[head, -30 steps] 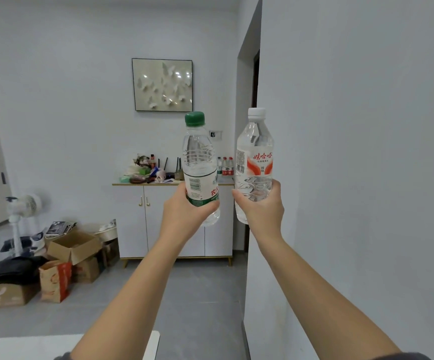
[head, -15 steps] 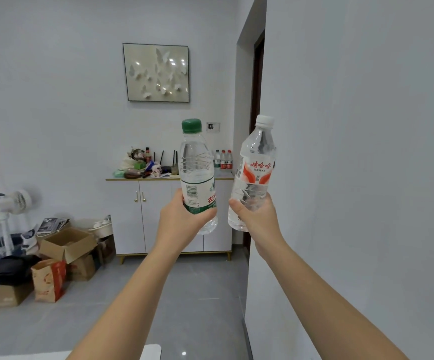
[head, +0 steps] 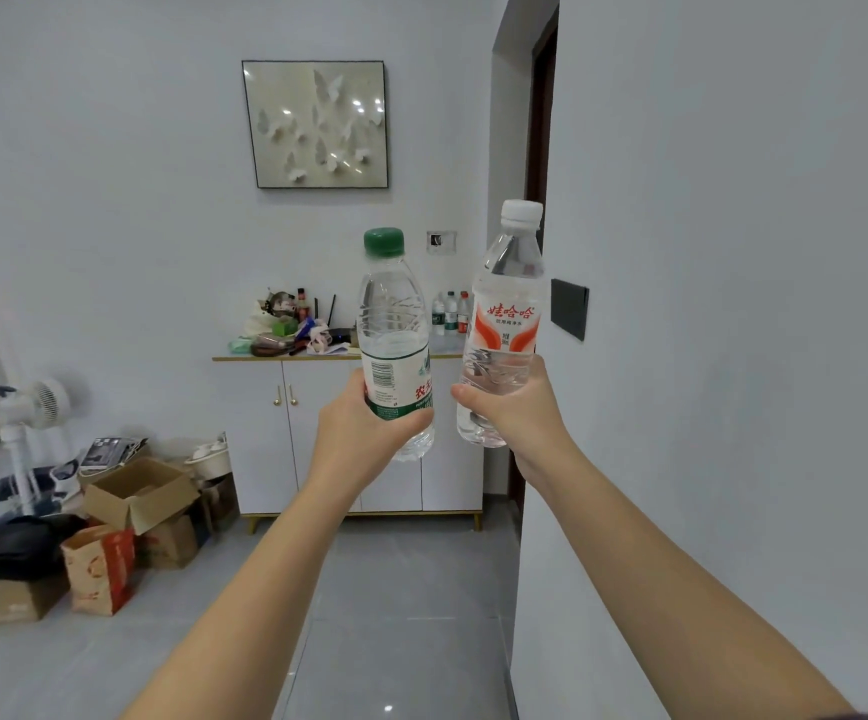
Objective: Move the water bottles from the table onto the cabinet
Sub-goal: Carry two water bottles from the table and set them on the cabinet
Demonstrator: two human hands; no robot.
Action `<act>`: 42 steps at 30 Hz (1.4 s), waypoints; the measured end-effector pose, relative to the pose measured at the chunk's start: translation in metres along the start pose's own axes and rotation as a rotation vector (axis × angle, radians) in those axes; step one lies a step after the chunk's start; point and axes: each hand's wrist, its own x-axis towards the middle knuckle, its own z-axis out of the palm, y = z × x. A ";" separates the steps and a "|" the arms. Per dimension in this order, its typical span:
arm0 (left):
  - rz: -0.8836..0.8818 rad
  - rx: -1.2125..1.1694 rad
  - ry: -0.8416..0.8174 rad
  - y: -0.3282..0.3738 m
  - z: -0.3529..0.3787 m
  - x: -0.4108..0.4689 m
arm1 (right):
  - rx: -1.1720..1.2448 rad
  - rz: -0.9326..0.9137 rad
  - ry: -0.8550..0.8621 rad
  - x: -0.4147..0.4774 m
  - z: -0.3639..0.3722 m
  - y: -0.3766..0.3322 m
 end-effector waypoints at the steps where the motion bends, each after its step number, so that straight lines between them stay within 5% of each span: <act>1: 0.002 -0.002 0.007 -0.002 0.005 0.011 | -0.006 -0.003 -0.008 0.014 0.001 0.003; 18: -0.016 -0.025 0.001 -0.077 0.057 0.186 | -0.001 0.022 -0.055 0.201 0.032 0.104; 42: -0.083 -0.397 -0.124 -0.228 0.164 0.480 | -0.059 0.050 0.063 0.476 0.101 0.228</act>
